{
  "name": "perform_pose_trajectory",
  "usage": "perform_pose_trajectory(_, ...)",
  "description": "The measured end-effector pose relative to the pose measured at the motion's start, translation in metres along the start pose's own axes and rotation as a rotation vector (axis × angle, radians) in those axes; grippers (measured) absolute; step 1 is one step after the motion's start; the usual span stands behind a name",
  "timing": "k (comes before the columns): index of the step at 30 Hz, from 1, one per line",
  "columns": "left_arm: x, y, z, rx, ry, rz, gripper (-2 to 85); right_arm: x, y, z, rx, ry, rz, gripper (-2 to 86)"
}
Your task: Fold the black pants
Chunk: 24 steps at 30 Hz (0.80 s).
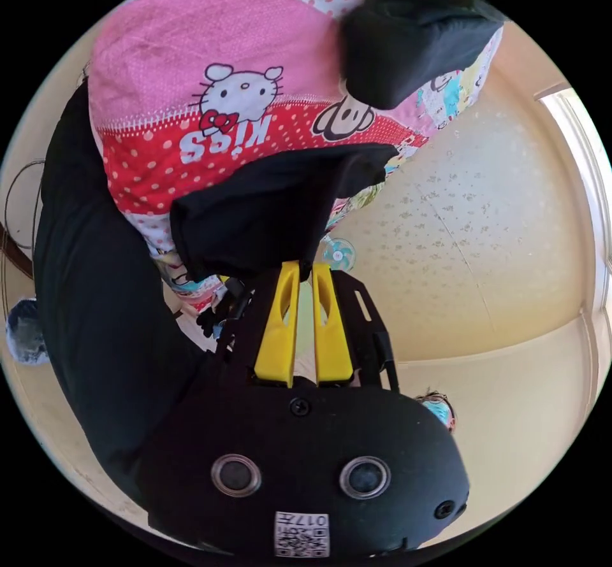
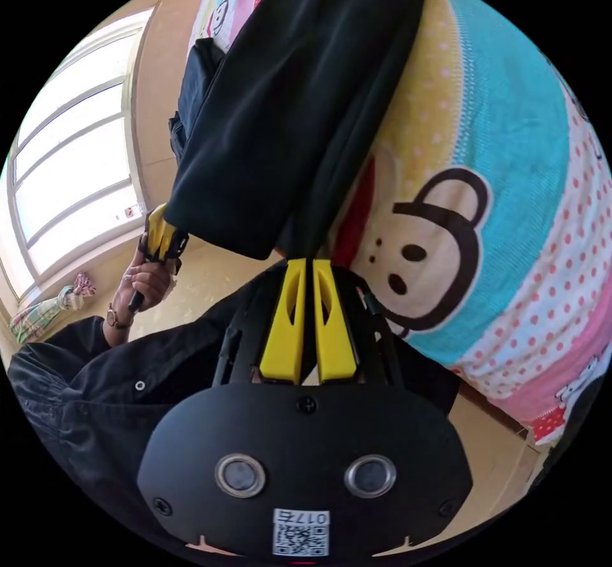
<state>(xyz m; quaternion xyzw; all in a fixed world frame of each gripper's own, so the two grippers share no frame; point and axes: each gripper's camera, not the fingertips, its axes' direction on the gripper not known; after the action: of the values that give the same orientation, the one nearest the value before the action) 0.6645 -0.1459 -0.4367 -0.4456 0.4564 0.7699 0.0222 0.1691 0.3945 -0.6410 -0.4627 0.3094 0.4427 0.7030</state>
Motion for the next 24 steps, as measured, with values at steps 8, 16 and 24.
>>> perform_pose_trajectory(8, -0.043, 0.035, 0.044, -0.079, -0.083, -0.03, 3.9, 0.119, 0.055, -0.087, 0.044, 0.018, 0.261, 6.3)
perform_pose_trajectory(16, -0.057, 0.083, 0.076, -0.085, 0.179, -0.006, 3.8, 0.144, 0.051, -0.103, 0.195, -0.716, 0.166, 14.3)
perform_pose_trajectory(24, -0.062, 0.118, 0.085, -0.074, 0.14, 0.102, 1.6, 0.131, 0.045, -0.092, 0.218, -1.316, -0.047, 6.6)
